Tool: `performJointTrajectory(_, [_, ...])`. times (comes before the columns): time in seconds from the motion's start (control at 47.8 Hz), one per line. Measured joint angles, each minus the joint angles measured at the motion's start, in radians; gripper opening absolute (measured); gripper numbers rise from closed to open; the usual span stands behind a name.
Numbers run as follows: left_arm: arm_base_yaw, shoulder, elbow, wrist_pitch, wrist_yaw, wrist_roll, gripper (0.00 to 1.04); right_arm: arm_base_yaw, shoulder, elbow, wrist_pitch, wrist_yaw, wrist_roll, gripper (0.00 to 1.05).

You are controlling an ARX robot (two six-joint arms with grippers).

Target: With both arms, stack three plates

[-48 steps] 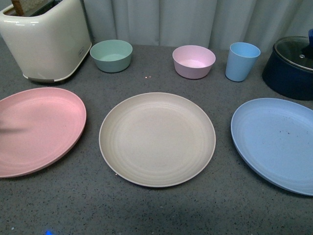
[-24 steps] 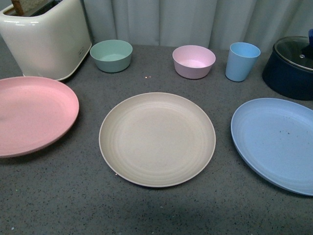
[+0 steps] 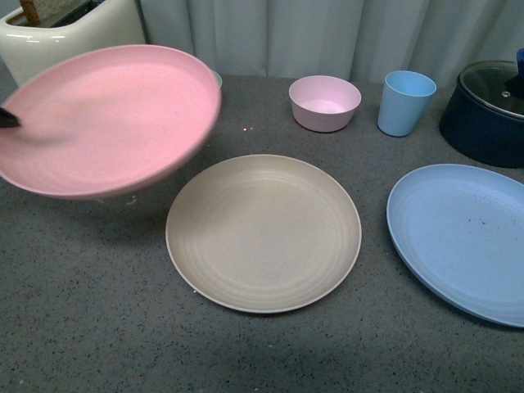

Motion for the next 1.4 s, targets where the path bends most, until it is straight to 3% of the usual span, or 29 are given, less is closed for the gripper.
performJointTrajectory(0.23, [-0.234, 0.046, -0.008, 0.042, -0.059, 0.0, 0.04, 0.0, 0.0, 0.0, 0.0, 0.0, 0.0, 0.95])
performJointTrajectory(0.439, [-0.353, 0.122, -0.006, 0.052, -0.132, 0.006, 0.04, 0.0, 0.0, 0.0, 0.0, 0.0, 0.0, 0.95])
performJointTrajectory(1.046, [-0.412, 0.232, 0.06, 0.066, -0.199, -0.025, 0.04, 0.0, 0.0, 0.0, 0.0, 0.0, 0.0, 0.95])
performJointTrajectory(1.213, [-0.409, 0.224, 0.06, 0.068, -0.169, -0.043, 0.24, 0.0, 0.0, 0.0, 0.0, 0.0, 0.0, 0.95])
performJointTrajectory(1.401, [-0.389, 0.161, 0.057, 0.098, -0.16, -0.087, 0.55, 0.0, 0.0, 0.0, 0.0, 0.0, 0.0, 0.95])
